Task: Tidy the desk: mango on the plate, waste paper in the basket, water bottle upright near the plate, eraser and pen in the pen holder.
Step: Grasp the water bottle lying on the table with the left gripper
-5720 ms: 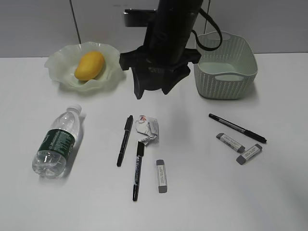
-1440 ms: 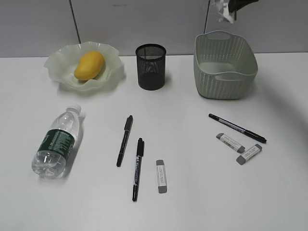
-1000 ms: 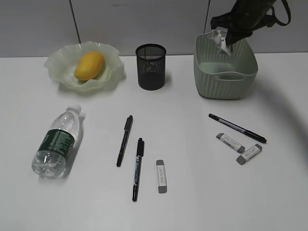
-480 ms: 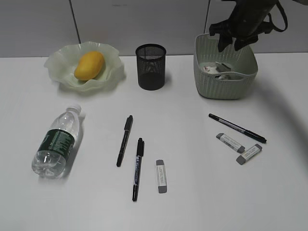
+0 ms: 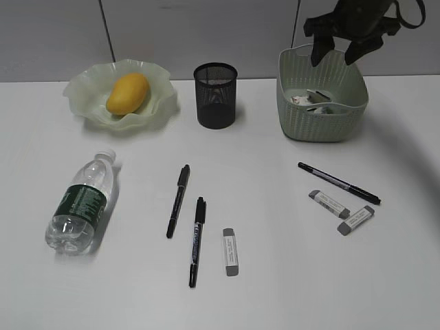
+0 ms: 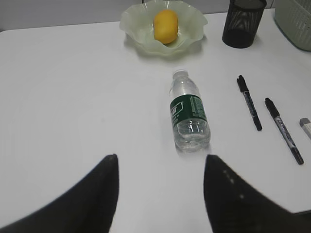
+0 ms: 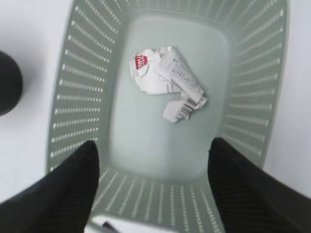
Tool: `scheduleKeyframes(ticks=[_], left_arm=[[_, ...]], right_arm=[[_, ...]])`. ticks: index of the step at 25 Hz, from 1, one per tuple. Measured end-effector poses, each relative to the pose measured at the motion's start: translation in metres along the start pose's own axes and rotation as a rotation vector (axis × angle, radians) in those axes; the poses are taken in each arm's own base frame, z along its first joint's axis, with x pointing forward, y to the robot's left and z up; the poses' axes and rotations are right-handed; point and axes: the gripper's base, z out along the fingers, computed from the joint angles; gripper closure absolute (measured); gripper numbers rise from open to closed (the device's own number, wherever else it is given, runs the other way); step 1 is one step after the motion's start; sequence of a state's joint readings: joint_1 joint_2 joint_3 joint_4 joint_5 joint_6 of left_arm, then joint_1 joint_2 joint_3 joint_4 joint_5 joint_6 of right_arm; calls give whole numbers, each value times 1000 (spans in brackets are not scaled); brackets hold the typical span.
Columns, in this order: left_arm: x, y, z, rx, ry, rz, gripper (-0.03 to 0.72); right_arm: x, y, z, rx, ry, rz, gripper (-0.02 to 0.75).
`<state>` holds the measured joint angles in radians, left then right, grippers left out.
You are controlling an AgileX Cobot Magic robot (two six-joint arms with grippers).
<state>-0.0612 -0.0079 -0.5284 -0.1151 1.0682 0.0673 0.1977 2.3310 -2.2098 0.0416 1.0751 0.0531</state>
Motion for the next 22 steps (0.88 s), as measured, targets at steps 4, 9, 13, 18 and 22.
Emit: scheduleKeyframes(ticks=[4, 9, 13, 18, 22], left_arm=[[0, 0, 0, 0, 0, 0, 263], [0, 0, 0, 0, 0, 0, 264], [0, 0, 0, 0, 0, 0, 264], [0, 0, 0, 0, 0, 0, 264], [0, 0, 0, 0, 0, 0, 272]], right_arm=[[4, 2, -25, -12, 63, -3, 176], [2, 4, -66, -16, 12, -8, 175], [11, 3, -104, 2, -17, -23, 175], [31, 0, -139, 36, -19, -52, 175], [52, -2, -169, 47, -27, -60, 175]])
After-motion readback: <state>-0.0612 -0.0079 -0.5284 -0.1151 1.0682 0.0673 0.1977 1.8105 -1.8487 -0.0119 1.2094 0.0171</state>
